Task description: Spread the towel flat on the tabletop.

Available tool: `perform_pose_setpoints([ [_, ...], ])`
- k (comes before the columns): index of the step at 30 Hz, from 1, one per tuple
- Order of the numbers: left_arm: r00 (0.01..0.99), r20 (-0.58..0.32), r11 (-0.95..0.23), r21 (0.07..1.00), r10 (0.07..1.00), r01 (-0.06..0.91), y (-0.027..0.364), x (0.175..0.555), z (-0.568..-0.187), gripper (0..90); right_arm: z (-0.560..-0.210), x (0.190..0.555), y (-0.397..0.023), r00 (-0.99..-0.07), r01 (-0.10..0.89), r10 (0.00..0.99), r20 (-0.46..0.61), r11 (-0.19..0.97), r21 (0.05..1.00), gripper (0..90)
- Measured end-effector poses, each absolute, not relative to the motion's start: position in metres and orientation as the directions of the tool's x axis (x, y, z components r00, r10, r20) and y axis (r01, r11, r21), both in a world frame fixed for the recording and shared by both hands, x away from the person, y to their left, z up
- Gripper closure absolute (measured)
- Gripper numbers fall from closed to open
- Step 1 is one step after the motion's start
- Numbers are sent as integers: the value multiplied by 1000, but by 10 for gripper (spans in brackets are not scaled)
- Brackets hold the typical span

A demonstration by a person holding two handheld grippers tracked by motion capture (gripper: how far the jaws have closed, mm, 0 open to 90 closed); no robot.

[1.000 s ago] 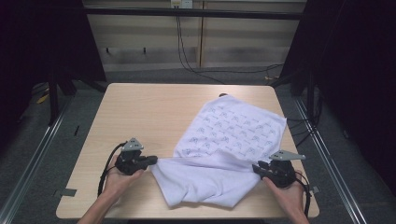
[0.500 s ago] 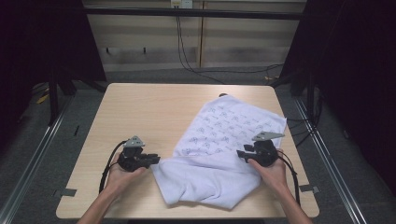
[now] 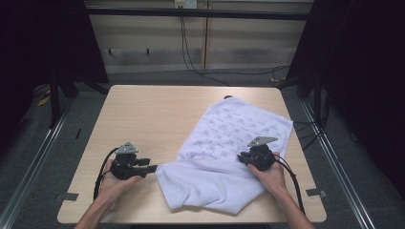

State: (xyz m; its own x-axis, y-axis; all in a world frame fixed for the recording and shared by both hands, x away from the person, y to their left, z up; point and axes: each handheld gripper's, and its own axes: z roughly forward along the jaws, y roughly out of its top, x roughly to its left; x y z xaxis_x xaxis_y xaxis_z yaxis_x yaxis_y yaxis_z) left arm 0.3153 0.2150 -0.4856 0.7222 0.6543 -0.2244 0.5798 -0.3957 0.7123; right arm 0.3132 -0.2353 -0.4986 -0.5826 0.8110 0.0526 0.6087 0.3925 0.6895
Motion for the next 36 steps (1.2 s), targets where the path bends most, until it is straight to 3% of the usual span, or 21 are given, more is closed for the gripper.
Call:
perform_pose_setpoints([
  [7,732,-205,-439,684,650,582,213,315,-495,537,-490,314,-249,-554,611,819,146,281,740,854],
  [15,753,-218,-457,680,621,573,205,316,-498,527,-483,308,-251,-567,596,807,162,266,758,863],
  [20,787,-191,-506,673,586,540,193,317,-496,608,-484,309,-250,-569,603,805,170,267,752,861],
  [25,835,-138,-578,661,533,479,186,311,-494,864,-483,307,-252,-573,603,799,185,257,755,862],
  [36,806,-170,-485,722,566,493,196,322,-478,886,-453,300,-274,-570,564,789,228,173,808,868],
])
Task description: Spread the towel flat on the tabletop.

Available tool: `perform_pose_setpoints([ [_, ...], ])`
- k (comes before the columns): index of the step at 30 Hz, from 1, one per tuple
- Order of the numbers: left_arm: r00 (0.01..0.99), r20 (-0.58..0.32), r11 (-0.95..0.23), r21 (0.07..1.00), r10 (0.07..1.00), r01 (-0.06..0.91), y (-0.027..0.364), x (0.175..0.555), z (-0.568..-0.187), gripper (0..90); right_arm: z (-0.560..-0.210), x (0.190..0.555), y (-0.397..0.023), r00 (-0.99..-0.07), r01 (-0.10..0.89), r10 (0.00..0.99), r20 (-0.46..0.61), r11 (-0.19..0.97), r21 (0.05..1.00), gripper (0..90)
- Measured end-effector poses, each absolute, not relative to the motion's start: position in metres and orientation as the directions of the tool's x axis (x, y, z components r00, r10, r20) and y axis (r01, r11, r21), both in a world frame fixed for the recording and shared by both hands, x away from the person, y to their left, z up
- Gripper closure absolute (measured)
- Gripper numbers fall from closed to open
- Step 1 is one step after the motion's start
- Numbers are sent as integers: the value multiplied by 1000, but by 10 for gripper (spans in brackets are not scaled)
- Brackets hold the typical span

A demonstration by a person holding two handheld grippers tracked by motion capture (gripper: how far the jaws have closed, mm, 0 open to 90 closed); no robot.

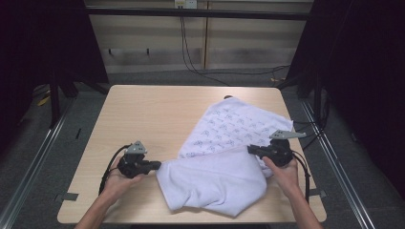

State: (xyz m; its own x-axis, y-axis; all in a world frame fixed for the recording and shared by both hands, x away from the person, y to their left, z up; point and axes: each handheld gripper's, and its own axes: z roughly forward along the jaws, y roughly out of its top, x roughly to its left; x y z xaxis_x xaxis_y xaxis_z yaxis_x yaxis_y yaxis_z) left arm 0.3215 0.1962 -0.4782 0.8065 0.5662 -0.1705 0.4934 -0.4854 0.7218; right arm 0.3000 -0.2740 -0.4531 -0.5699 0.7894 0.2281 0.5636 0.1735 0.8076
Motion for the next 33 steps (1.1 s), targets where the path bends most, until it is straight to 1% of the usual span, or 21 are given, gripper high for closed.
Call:
perform_pose_setpoints([
  [6,804,-183,-395,796,565,459,187,344,-446,887,-422,312,-283,-550,525,808,209,140,839,868],
  [8,808,-187,-359,823,559,439,190,350,-423,888,-402,318,-285,-552,499,813,184,146,854,868],
  [9,808,-187,-359,823,559,439,190,350,-423,888,-397,319,-285,-551,493,814,183,141,858,869],
  [13,810,-155,-314,867,566,386,199,356,-383,887,-375,322,-286,-556,457,813,173,125,881,869],
  [15,810,-144,-285,889,568,358,204,358,-360,888,-345,321,-286,-566,402,812,144,119,908,870],
  [16,810,-139,-257,906,569,336,207,359,-346,888,-341,321,-287,-566,393,812,141,116,912,870],
  [17,810,-139,-257,906,569,336,207,359,-346,888,-341,321,-287,-566,393,812,141,116,912,870],
  [18,810,-130,-243,916,572,319,209,358,-337,888,-331,320,-288,-569,374,810,138,106,921,870],
  [19,807,-127,-217,929,576,301,212,356,-327,888,-309,315,-291,-576,325,807,129,81,942,870],
  [20,806,-134,-188,938,577,290,215,354,-321,888,-309,315,-291,-576,325,807,129,81,942,870],
  [21,815,-147,-144,952,561,271,218,349,-314,888,-294,304,-292,-599,280,790,129,56,958,870],
  [22,821,-138,-143,956,554,257,219,345,-311,888,-291,299,-292,-603,269,788,121,58,961,870],
  [23,829,-115,-160,958,547,238,220,337,-309,888,-291,299,-292,-603,269,788,121,58,961,870],
  [24,837,-111,-167,958,536,234,221,330,-311,888,-290,278,-294,-633,247,764,120,53,967,870],
  [25,843,-111,-173,957,527,234,222,324,-315,888,-293,270,-295,-642,247,758,118,58,967,870],
  [26,850,-116,-183,953,514,241,224,316,-322,888,-300,259,-295,-648,259,751,124,65,964,871],
  [27,857,-132,-197,945,498,260,226,307,-335,888,-300,259,-295,-648,259,751,124,65,964,871],
  [28,859,-139,-222,934,493,279,227,300,-346,888,-325,236,-295,-664,303,732,150,80,950,870],
  [30,864,-176,-241,917,471,318,228,284,-368,888,-352,215,-293,-666,355,727,164,115,928,870],
  [32,874,-209,-262,900,439,347,230,267,-388,887,-377,193,-291,-675,397,712,195,127,909,870],
  [33,873,-213,-283,889,439,359,229,261,-396,887,-377,193,-291,-675,397,712,195,127,909,870],
])
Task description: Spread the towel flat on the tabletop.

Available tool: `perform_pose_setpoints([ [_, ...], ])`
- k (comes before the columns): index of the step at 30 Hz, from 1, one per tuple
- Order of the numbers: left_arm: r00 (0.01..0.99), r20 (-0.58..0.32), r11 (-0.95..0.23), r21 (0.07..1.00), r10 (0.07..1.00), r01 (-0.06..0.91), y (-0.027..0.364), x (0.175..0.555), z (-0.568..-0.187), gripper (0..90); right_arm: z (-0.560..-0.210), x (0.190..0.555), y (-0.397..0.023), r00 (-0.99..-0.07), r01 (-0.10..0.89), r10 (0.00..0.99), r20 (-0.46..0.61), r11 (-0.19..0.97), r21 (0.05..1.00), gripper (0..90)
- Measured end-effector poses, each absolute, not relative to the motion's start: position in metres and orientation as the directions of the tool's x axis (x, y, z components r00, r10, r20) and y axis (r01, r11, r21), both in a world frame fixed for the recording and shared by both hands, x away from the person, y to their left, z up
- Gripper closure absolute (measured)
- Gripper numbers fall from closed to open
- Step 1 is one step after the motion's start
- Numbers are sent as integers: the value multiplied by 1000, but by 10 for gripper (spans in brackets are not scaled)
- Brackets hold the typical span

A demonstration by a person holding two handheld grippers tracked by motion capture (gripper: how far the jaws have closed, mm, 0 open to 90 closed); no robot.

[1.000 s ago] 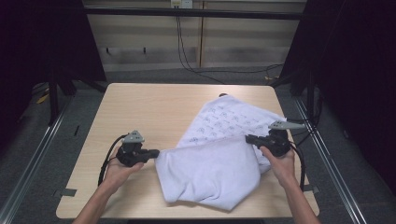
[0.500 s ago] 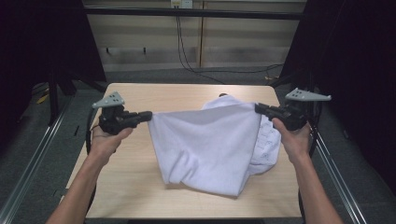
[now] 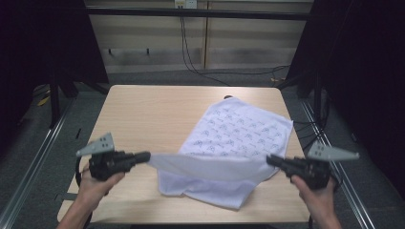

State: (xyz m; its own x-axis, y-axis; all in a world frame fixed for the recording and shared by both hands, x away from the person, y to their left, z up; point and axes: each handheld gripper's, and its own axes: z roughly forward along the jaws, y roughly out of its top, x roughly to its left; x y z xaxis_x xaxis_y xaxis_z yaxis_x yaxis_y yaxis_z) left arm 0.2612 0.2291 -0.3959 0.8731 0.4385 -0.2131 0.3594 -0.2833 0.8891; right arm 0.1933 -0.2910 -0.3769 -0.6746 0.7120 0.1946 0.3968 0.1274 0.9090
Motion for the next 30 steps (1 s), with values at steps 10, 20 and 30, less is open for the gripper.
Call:
perform_pose_setpoints([
  [10,900,-209,-434,819,382,375,231,182,-447,887,-448,115,-288,-731,526,640,238,306,794,869],
  [20,930,-265,-447,820,256,357,242,135,-441,727,-412,93,-289,-855,447,457,244,414,793,599],
  [30,876,-283,-458,765,392,452,200,245,-452,651,-445,153,-280,-671,558,717,189,320,766,607],
])
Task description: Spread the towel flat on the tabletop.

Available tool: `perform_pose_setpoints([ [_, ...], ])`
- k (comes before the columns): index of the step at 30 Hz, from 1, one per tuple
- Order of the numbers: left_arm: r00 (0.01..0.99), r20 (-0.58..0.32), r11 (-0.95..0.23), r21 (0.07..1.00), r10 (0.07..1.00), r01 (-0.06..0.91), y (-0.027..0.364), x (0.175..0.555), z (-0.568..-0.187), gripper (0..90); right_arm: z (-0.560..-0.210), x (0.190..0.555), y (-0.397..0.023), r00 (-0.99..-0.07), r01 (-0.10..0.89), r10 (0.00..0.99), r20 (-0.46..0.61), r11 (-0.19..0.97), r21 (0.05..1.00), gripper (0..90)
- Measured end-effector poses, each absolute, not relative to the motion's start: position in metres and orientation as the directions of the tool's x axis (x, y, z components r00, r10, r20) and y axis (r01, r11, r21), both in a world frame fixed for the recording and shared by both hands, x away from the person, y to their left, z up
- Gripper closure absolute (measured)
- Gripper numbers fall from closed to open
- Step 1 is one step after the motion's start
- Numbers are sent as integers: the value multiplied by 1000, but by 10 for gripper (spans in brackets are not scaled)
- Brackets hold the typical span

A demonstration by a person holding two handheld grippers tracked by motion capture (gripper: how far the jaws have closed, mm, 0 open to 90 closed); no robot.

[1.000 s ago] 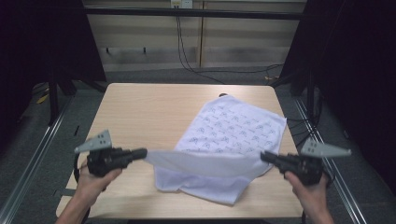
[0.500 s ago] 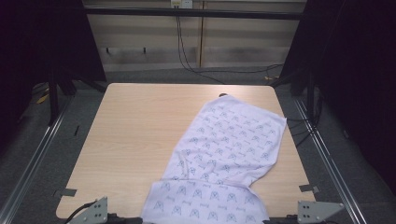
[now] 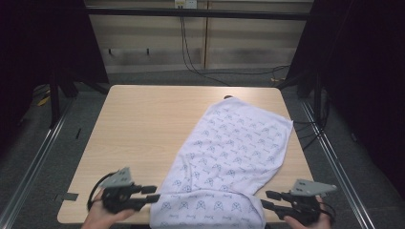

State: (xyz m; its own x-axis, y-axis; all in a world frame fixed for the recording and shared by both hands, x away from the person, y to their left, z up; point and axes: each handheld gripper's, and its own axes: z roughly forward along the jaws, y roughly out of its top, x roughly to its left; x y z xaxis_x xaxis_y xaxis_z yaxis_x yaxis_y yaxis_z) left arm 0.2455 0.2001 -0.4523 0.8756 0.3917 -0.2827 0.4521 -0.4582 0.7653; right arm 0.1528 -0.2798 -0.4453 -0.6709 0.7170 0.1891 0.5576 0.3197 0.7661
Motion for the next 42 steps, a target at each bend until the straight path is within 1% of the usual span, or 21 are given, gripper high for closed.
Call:
perform_pose_setpoints([
  [1,881,-248,-488,756,402,436,191,259,-456,739,-453,170,-267,-687,562,702,189,349,750,606],
  [3,864,-266,-484,741,427,466,176,285,-465,745,-456,178,-259,-703,558,685,190,366,744,604],
  [7,876,-180,-569,698,448,435,143,314,-479,750,-460,208,-231,-746,546,638,192,420,725,590],
  [9,863,-183,-577,677,470,458,137,324,-489,749,-468,222,-219,-754,561,630,185,470,681,573],
  [10,855,-167,-580,669,490,464,136,327,-495,745,-474,227,-217,-745,590,635,206,481,648,599],
  [11,853,-191,-556,686,486,470,140,329,-498,752,-478,228,-216,-748,592,627,219,479,648,662],
  [12,850,-197,-550,686,489,476,142,329,-499,756,-482,227,-219,-750,600,613,248,474,644,801],
  [14,857,-157,-570,687,490,451,147,325,-498,762,-479,219,-225,-745,595,626,230,469,653,882],
  [16,860,-143,-583,679,490,446,152,320,-497,782,-472,210,-235,-729,602,638,249,424,676,884],
  [19,857,-136,-570,693,498,441,162,311,-498,806,-457,183,-260,-699,590,683,212,383,711,884],
  [24,853,-100,-586,686,512,432,176,289,-496,805,-452,154,-281,-658,614,730,188,375,695,883],
  [29,853,-152,-567,687,499,454,188,266,-496,804,-452,125,-298,-632,655,749,199,379,654,874],
  [30,857,-140,-582,679,497,448,189,261,-495,804,-453,122,-298,-641,654,742,196,394,646,862],
  [32,852,-148,-579,674,502,458,192,254,-494,780,-451,116,-298,-644,652,746,173,416,634,776],
  [33,850,-165,-566,680,500,465,193,251,-495,761,-448,115,-299,-632,655,759,160,411,634,701],
  [34,854,-172,-573,675,491,466,196,249,-494,755,-447,115,-301,-624,646,766,154,395,653,689],
  [36,843,-199,-551,678,499,486,199,247,-492,716,-442,119,-305,-620,631,769,156,370,682,687],
  [38,845,-192,-545,689,499,478,198,252,-489,687,-443,132,-299,-606,630,781,152,354,691,624],
  [40,836,-193,-523,702,514,483,195,263,-483,677,-447,151,-290,-607,624,779,153,348,700,604],
  [41,830,-188,-512,709,525,484,191,274,-480,673,-451,174,-280,-616,608,775,142,353,711,582],
  [42,828,-188,-504,716,529,484,189,281,-479,673,-451,174,-280,-616,608,775,142,353,711,582],
])
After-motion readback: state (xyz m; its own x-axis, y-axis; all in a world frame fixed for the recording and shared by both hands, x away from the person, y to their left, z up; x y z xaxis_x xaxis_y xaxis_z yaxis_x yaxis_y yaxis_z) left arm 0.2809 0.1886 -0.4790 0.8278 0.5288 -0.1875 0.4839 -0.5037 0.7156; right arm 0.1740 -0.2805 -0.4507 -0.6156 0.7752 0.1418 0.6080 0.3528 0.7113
